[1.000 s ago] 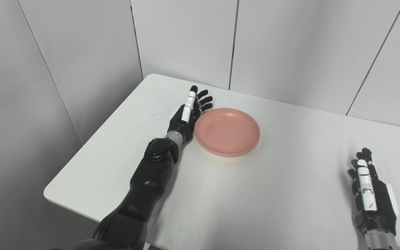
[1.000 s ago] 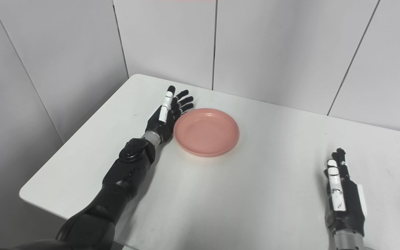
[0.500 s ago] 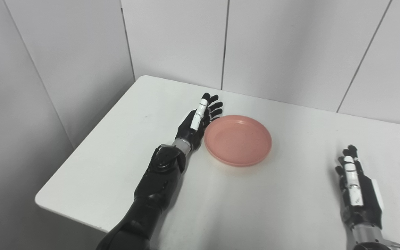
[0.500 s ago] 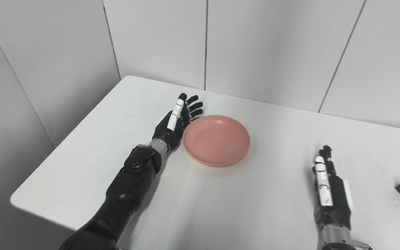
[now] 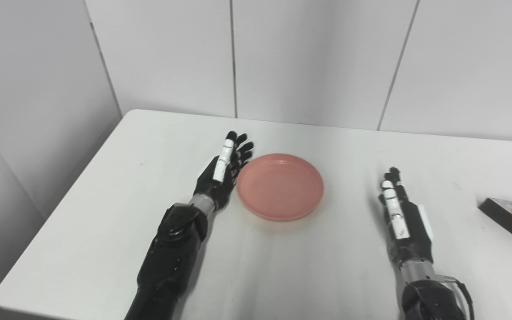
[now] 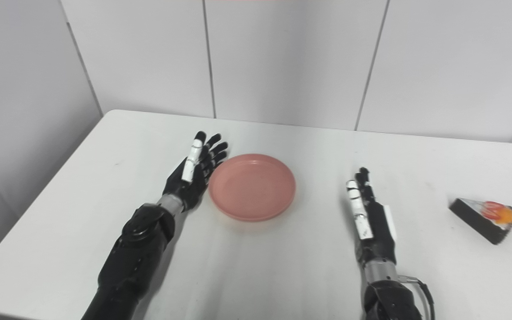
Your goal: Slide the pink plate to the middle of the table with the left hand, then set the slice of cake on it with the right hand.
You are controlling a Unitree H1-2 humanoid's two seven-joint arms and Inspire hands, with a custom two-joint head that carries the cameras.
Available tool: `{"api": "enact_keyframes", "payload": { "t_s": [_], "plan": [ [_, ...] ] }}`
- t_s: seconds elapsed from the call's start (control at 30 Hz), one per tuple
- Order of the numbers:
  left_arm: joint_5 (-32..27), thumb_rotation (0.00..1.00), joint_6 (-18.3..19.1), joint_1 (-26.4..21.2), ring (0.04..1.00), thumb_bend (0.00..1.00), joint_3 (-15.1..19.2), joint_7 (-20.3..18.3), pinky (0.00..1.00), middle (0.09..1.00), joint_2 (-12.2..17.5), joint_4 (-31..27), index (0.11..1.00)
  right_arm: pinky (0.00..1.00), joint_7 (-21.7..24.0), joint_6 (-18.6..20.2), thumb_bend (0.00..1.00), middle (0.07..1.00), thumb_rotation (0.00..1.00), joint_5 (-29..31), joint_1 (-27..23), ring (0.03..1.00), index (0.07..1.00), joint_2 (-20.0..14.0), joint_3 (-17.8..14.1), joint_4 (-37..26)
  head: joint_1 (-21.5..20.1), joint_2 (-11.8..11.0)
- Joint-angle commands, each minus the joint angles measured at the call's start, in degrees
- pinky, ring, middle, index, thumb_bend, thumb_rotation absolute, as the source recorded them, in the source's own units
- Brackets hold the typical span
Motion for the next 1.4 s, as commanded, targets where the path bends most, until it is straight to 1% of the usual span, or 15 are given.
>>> {"api": "enact_keyframes", "payload": {
  "t_s": [0.0, 0.07, 0.1, 0.13, 0.23, 0.33, 0.57, 0.63, 0.73, 0.97, 1.17, 1.27, 1.37],
  "plan": [
    [-1.01, 1.00, 0.77, -0.82, 0.984, 0.75, -0.18, -0.62, 1.00, 0.967, -0.65, -2.64, 0.959, 1.00, -0.07, -0.49, 0.55, 0.995, 0.83, -0.09, -2.34, 1.000, 1.000, 0.71, 0.40, -0.56, -1.11, 0.21],
    [-0.85, 1.00, 1.22, -0.14, 0.989, 0.74, -0.41, -0.72, 1.00, 0.970, -1.08, -3.64, 0.960, 1.00, -0.33, -0.26, 0.56, 0.995, 0.82, -0.22, -2.42, 1.000, 1.000, 1.18, 0.54, -0.68, -2.52, 0.35],
    [-0.79, 1.00, 1.28, 0.08, 0.996, 0.74, -0.54, -0.80, 1.00, 0.980, -1.18, -3.90, 0.967, 1.00, -0.43, -0.14, 0.56, 0.995, 0.81, -0.28, -2.44, 1.000, 1.000, 1.30, 0.60, -0.72, -2.52, 0.35],
    [-0.53, 1.00, 1.25, 0.43, 0.999, 0.74, -0.85, -0.85, 1.00, 0.985, -1.26, -4.27, 0.972, 1.00, -0.63, 0.00, 0.57, 0.995, 0.81, -0.50, -2.54, 1.000, 1.000, 1.49, 0.73, -0.65, -3.93, 0.61],
    [-0.04, 1.00, 1.59, 1.32, 1.000, 0.74, -1.70, -1.09, 1.00, 0.994, -1.19, -5.31, 0.983, 1.00, -0.98, 0.19, 0.59, 0.999, 0.80, -0.52, -2.84, 1.000, 1.000, 2.13, 0.97, -0.26, -6.18, 0.95],
    [0.09, 1.00, 1.65, 2.23, 1.000, 0.74, -2.16, -1.03, 1.00, 0.998, -1.42, -6.36, 0.986, 1.00, -1.16, 0.22, 0.58, 1.000, 0.78, 0.04, -3.04, 1.000, 1.000, 2.79, 0.96, 0.06, -7.61, 1.19],
    [1.20, 1.00, -0.66, 3.58, 1.000, 0.74, -2.79, -0.56, 1.00, 0.996, -1.70, -7.02, 0.988, 1.00, -1.60, -0.31, 0.53, 1.000, 0.80, -0.94, -3.60, 1.000, 0.999, 3.40, 1.60, 0.75, -11.09, 2.00],
    [1.34, 1.00, -1.10, 3.65, 1.000, 0.75, -2.89, -0.59, 1.00, 0.995, -1.68, -6.82, 0.986, 1.00, -1.84, -0.16, 0.53, 1.000, 0.78, -1.15, -3.77, 1.000, 0.997, 3.54, 1.67, 0.86, -11.92, 2.21],
    [1.34, 1.00, -1.76, 3.84, 1.000, 0.74, -2.85, -0.47, 1.00, 0.996, -1.97, -6.76, 0.987, 1.00, -2.11, -0.08, 0.55, 1.000, 0.80, -2.01, -3.94, 1.000, 0.996, 3.57, 2.08, 0.85, -12.64, 2.41],
    [2.19, 1.00, -4.40, 4.21, 1.000, 0.73, -3.55, -1.17, 1.00, 1.000, -1.98, -5.73, 0.994, 1.00, -2.79, -0.45, 0.56, 1.000, 0.76, -2.05, -4.55, 1.000, 0.982, 4.39, 1.92, 1.37, -14.40, 3.45],
    [2.87, 1.00, -5.07, 4.44, 1.000, 0.71, -4.22, -1.13, 1.00, 1.000, -1.87, -5.95, 0.999, 1.00, -2.85, 0.20, 0.54, 1.000, 0.78, -2.47, -4.76, 1.000, 0.989, 4.64, 2.16, 0.74, -16.01, 3.86],
    [3.81, 1.00, -6.64, 4.26, 1.000, 0.71, -4.57, -1.38, 1.00, 1.000, -1.44, -4.58, 1.000, 1.00, -2.78, -0.44, 0.56, 1.000, 0.76, -2.14, -4.99, 1.000, 0.990, 4.91, 2.04, 0.77, -17.57, 4.05],
    [4.34, 1.00, -7.64, 4.17, 1.000, 0.70, -4.90, -1.66, 1.00, 1.000, -1.14, -4.03, 1.000, 1.00, -3.42, -0.10, 0.55, 0.995, 0.75, -2.61, -5.26, 0.997, 0.987, 5.11, 1.98, 0.38, -18.68, 4.03]
  ]
}}
